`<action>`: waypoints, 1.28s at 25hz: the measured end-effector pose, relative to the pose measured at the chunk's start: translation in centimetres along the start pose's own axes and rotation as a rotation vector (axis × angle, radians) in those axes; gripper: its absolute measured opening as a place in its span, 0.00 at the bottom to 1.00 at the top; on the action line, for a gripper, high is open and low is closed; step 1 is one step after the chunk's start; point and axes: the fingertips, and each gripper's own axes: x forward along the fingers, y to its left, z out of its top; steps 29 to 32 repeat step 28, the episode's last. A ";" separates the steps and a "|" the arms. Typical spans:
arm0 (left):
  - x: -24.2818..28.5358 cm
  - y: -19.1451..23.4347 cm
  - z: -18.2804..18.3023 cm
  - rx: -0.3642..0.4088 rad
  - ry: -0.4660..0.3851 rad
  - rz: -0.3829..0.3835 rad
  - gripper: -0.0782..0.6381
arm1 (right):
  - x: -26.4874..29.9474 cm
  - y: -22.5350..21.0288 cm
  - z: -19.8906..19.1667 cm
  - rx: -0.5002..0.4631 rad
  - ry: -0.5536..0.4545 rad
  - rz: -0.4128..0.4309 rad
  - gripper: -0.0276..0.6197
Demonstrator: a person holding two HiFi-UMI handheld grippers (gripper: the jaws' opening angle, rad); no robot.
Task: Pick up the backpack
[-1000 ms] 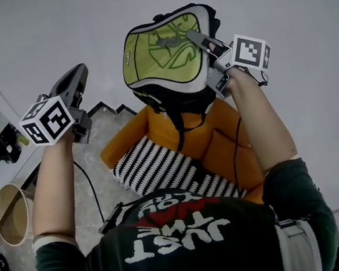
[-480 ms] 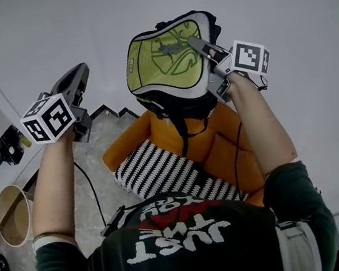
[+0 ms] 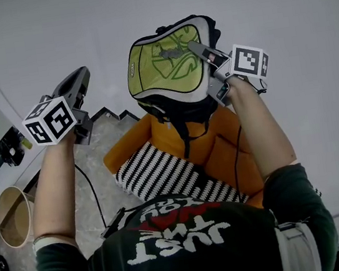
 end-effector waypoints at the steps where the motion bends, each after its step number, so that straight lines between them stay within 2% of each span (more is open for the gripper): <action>1: 0.0 0.0 0.0 0.001 0.001 0.000 0.12 | 0.0 0.1 0.0 0.007 -0.001 0.007 0.11; 32: 0.4 -0.5 0.2 0.000 0.009 -0.008 0.12 | 0.3 -0.1 -0.6 0.016 0.031 -0.002 0.11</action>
